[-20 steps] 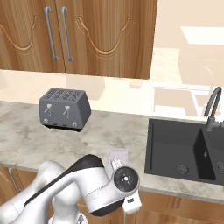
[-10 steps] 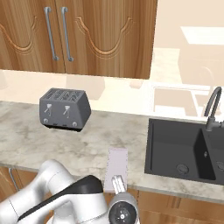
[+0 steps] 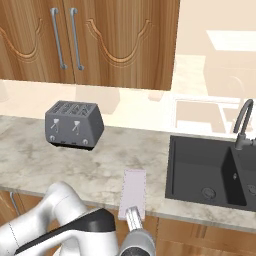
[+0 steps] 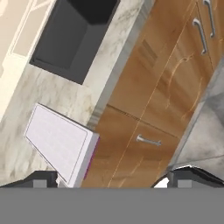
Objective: The ice cube tray has been filled with water. Take the tray and place it in the freezer to make ice. Close the freezer door after placing the tray.
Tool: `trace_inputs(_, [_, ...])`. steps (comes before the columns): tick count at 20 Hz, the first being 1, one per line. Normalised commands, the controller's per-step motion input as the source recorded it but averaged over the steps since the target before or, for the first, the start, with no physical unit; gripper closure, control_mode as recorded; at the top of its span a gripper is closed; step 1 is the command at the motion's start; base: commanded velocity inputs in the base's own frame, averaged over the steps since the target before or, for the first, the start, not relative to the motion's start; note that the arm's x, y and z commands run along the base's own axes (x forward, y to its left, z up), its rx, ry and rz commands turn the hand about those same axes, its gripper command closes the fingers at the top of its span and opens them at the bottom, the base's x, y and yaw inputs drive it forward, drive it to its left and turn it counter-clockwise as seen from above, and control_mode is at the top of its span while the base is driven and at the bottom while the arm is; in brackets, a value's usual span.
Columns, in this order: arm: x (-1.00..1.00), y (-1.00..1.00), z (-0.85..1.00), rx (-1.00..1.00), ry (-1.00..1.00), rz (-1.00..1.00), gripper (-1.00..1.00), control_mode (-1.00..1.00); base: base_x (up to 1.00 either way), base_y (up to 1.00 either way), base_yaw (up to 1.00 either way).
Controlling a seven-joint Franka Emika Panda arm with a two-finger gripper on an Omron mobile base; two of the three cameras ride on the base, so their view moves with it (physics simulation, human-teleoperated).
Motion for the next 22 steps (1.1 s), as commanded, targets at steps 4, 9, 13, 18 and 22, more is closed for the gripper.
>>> trace_inputs(4, [0.20,0.30,-0.12,0.14,0.00,-0.01,-1.00,-1.00,0.00,0.00,0.00])
trace_inputs(9, [0.15,0.32,-0.13,0.19,0.00,0.00,-1.00,-1.00,0.00,0.00,0.00])
trace_inputs(13, [0.00,0.00,-0.08,0.21,-0.01,0.06,-1.00,-1.00,0.00,0.00,0.00])
trace_inputs(18, [0.04,-0.31,-0.04,0.21,-0.07,0.04,-1.00,-1.00,0.00,0.00,0.00])
trace_inputs(22, [0.09,-0.30,0.00,0.24,-0.03,0.03,-1.00,-1.00,0.00,0.00,0.00])
